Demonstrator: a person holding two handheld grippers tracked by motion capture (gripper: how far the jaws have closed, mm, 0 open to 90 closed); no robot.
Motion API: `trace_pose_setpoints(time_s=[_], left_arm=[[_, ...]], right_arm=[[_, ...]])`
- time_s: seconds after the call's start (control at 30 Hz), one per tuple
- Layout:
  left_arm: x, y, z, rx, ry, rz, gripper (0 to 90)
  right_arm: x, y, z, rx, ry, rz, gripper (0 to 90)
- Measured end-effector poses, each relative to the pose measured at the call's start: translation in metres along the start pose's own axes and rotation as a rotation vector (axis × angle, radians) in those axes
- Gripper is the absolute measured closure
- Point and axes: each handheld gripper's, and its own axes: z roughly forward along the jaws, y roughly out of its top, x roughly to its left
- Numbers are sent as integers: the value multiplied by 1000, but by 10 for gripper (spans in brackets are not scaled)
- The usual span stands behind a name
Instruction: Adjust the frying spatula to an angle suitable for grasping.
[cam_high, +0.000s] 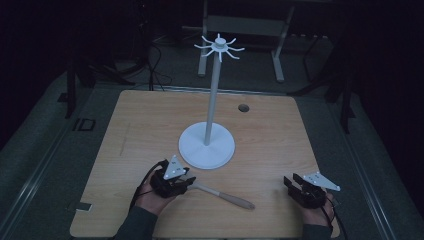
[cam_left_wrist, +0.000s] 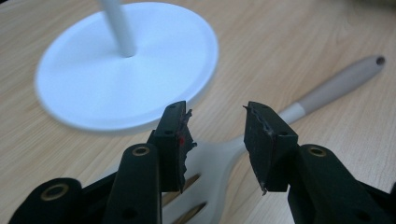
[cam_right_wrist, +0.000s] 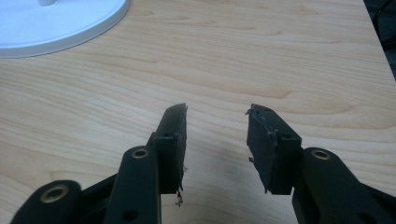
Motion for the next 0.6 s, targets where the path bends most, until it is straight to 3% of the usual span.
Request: trace_pose_setpoints(time_s=[0.17, 0.27, 0.53, 0.6], left_arm=[[-9, 10, 19, 48, -50, 61, 592], [-14, 11, 28, 67, -75, 75, 595], [-32, 11, 47, 134, -119, 149, 619], [-36, 12, 51, 147, -113, 168, 623]], right_arm=[[-2, -2, 1, 7, -8, 4, 562], [-2, -2, 1, 6, -10, 3, 559], [-3, -2, 1, 12, -19, -2, 553], [-4, -2, 1, 12, -21, 0, 549]])
